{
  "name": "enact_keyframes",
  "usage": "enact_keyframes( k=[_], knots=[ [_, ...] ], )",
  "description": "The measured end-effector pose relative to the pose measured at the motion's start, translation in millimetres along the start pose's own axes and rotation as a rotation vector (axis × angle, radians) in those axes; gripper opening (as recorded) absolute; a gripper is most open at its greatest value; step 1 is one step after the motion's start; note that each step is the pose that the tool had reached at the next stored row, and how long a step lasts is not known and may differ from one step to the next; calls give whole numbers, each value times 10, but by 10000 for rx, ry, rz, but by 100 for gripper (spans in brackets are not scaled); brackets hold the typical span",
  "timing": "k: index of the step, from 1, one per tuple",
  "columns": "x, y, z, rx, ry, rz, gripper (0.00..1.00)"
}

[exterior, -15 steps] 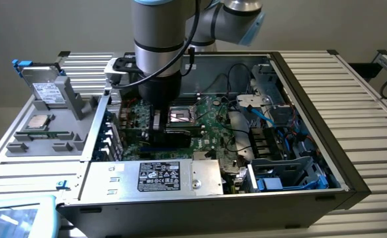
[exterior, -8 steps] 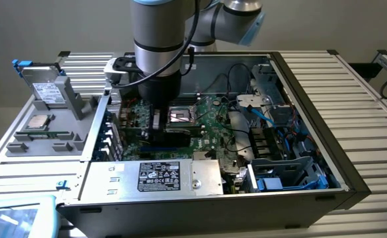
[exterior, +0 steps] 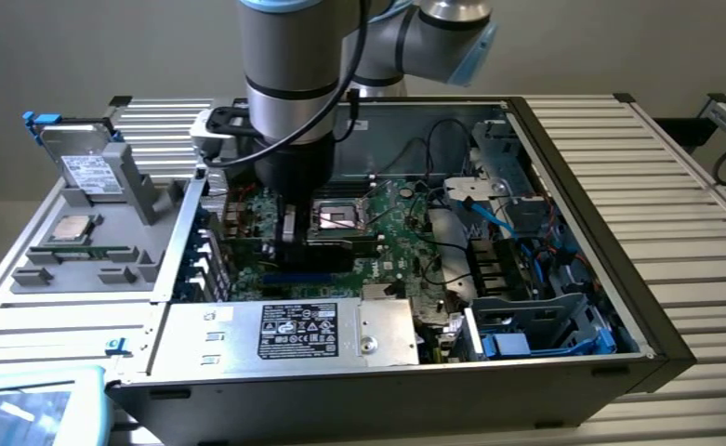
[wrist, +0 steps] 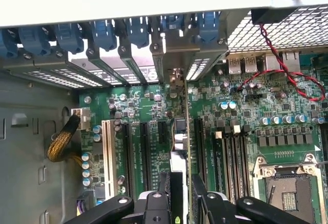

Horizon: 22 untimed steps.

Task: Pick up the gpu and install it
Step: 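Insert the gpu into the slot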

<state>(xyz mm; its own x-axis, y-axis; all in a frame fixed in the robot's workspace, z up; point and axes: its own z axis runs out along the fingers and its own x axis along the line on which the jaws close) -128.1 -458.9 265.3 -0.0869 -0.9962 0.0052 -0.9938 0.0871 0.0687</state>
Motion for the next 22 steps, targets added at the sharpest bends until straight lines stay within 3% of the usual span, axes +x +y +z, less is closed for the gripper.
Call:
enact_keyframes(
  k=[4,22],
  knots=[
    [1,14,6,1,-65,-5,28],
    [3,31,68,16,-69,-6,28]
  ],
)
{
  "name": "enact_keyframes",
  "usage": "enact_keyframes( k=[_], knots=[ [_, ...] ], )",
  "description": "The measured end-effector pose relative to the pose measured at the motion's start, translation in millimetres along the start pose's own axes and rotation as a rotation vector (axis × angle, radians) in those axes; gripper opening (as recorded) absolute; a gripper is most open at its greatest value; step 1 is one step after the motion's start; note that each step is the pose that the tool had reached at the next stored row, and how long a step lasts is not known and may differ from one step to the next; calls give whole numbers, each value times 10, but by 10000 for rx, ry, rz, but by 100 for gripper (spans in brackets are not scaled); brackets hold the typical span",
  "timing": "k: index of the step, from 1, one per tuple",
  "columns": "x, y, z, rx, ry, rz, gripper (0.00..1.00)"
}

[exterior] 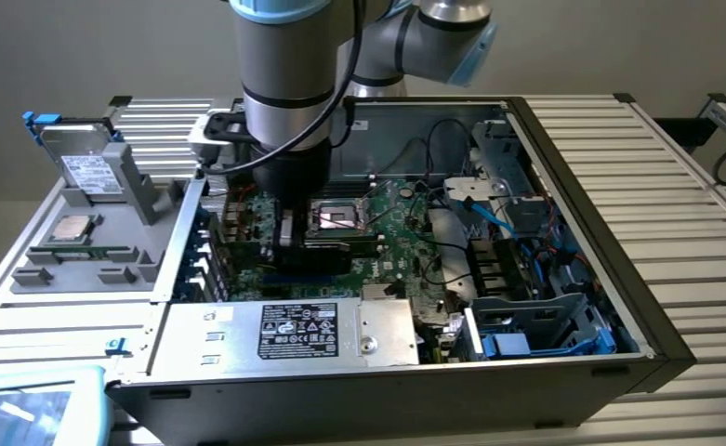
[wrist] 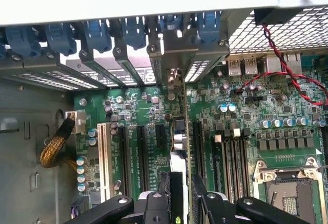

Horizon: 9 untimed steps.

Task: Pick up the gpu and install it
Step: 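Insert the gpu into the slot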

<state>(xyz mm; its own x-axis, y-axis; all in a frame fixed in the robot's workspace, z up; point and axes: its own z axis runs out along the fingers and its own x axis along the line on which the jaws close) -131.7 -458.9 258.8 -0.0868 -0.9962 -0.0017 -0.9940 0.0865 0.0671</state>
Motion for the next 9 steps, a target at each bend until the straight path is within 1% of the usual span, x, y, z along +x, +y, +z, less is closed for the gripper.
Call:
enact_keyframes(
  k=[5,9],
  knots=[
    [6,7,6,-2,-1,0,28],
    [8,9,32,-3,2,0,28]
  ],
)
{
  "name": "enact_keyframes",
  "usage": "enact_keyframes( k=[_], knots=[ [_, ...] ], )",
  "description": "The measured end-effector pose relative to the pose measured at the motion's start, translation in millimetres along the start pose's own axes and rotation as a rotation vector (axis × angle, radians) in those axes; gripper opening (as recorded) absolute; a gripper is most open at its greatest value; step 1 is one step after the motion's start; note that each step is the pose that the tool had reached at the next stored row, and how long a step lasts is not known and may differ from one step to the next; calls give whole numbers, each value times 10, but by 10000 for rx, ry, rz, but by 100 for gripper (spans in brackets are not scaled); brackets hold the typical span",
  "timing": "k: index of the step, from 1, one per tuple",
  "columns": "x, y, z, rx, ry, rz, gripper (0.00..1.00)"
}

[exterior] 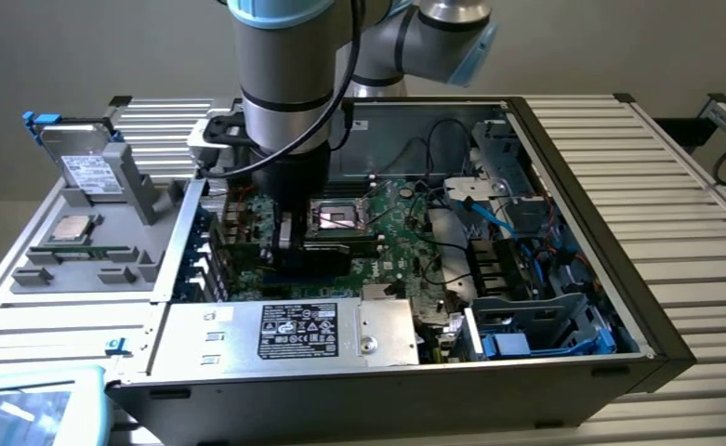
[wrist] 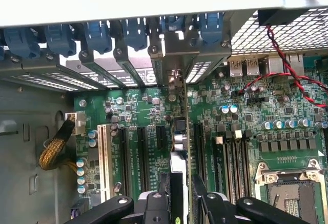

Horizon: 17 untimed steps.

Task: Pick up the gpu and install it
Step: 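Insert the gpu into the slot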

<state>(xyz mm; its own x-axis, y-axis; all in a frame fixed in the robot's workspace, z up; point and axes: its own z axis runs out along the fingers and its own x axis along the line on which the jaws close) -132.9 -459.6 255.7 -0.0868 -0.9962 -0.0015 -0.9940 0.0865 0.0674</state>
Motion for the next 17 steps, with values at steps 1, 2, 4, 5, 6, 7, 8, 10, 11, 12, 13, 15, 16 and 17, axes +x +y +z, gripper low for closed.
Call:
enact_keyframes(
  k=[1,2,4,5,6,7,8,10,11,12,13,15,16,17],
  knots=[
    [0,2,6,-1,3,1,28],
    [1,6,9,-2,3,2,28],
    [0,13,12,1,-1,1,28],
    [1,15,13,1,-3,1,28],
    [1,17,13,2,-2,0,28],
    [1,18,11,2,-3,0,28],
    [1,19,6,3,-5,0,28],
    [1,20,-5,2,-5,1,28],
    [1,20,-9,2,-3,1,28],
    [1,20,-9,3,-4,1,28],
    [1,20,-9,3,-4,1,28],
    [2,21,-9,1,-2,1,28],
    [6,19,-9,-10,-3,1,28],
    [14,11,-10,-25,-8,2,28]
  ],
)
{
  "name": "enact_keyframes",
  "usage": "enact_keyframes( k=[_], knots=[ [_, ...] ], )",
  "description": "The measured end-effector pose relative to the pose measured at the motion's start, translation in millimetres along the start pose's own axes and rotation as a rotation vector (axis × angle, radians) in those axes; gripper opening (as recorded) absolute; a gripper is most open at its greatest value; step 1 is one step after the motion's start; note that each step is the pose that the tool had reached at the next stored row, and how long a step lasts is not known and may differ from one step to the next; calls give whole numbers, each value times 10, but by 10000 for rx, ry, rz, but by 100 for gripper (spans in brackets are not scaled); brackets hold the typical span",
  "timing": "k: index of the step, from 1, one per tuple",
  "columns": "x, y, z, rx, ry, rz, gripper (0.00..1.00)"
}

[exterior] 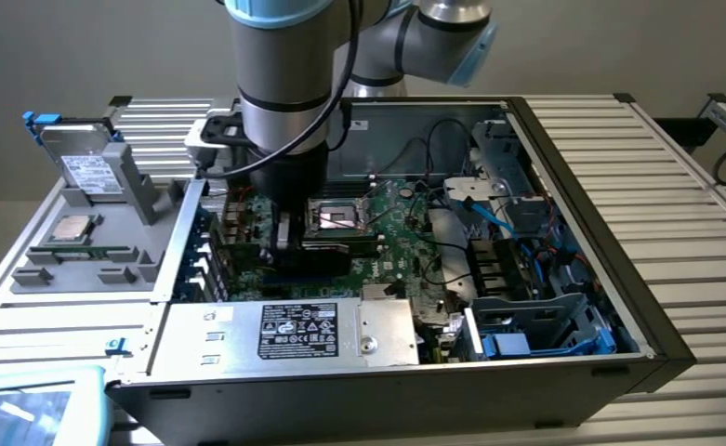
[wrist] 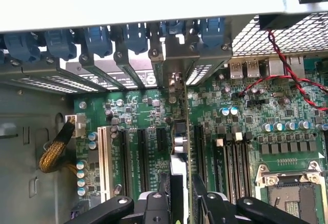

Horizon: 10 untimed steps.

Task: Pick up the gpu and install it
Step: 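Insert the gpu into the slot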

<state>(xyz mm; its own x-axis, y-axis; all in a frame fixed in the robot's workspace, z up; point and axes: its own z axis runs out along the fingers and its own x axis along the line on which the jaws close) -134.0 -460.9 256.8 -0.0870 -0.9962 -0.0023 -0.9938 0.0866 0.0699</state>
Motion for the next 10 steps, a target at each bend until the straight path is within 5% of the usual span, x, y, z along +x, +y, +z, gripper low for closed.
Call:
enact_keyframes(
  k=[10],
  knots=[
    [12,-43,2,-46,-78,-3,28]
  ],
)
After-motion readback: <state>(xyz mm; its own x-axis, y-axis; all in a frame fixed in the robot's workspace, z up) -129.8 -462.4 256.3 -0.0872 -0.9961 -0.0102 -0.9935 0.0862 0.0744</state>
